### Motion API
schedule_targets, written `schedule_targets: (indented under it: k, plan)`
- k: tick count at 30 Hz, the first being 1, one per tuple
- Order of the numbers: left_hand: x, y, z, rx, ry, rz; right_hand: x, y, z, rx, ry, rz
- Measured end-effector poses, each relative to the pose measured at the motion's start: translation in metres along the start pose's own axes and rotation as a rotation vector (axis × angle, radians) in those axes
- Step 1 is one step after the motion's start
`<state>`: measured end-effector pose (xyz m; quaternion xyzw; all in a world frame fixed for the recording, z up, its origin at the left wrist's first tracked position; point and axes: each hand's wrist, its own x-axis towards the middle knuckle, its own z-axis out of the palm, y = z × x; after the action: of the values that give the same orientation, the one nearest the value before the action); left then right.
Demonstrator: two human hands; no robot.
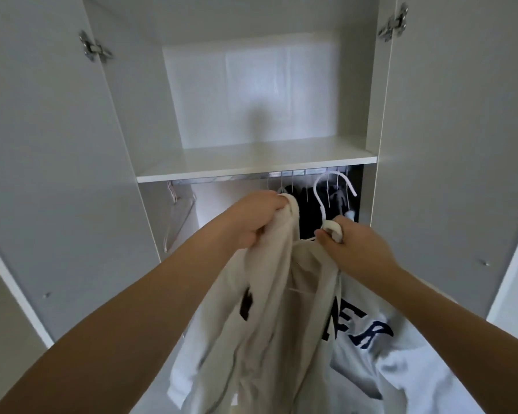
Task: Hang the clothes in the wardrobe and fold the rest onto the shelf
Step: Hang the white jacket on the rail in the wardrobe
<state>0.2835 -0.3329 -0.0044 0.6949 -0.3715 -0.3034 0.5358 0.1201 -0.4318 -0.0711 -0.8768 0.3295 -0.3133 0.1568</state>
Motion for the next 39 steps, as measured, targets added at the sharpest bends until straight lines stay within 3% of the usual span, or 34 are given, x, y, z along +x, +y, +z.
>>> schedule_targets:
  k: [3,8,11,15,20,23,26,31,34,39]
  plan:
    - [-0.014,0.001,0.013,0.09,-0.063,0.163,0.009,-0.014,-0.002,0.219,0.011,0.025]
    - [-0.016,-0.03,-0.017,0.801,0.021,0.412,0.018,-0.023,-0.008,0.597,0.073,0.068]
    - [-0.017,-0.041,-0.037,0.973,0.246,0.408,0.02,-0.031,-0.007,0.665,0.101,0.058]
    - [-0.026,-0.04,-0.059,1.087,0.225,0.271,0.022,-0.049,0.0,0.495,0.025,-0.012]
    - [-0.045,-0.05,-0.089,0.988,0.21,0.077,0.028,-0.076,0.028,0.342,-0.176,-0.077]
    - [-0.059,-0.066,-0.103,0.859,0.277,-0.062,0.031,-0.091,0.042,0.399,-0.378,-0.115]
    - [-0.072,-0.077,-0.11,0.722,0.329,-0.181,0.033,-0.101,0.055,0.305,-0.514,-0.231]
    - [-0.095,-0.093,-0.122,0.532,0.383,-0.345,0.037,-0.117,0.093,0.145,-0.603,-0.412]
    - [-0.112,-0.102,-0.131,0.399,0.425,-0.436,0.036,-0.133,0.118,0.169,-0.638,-0.466]
    - [-0.129,-0.113,-0.146,0.318,0.507,-0.434,0.039,-0.159,0.157,0.254,-0.634,-0.525]
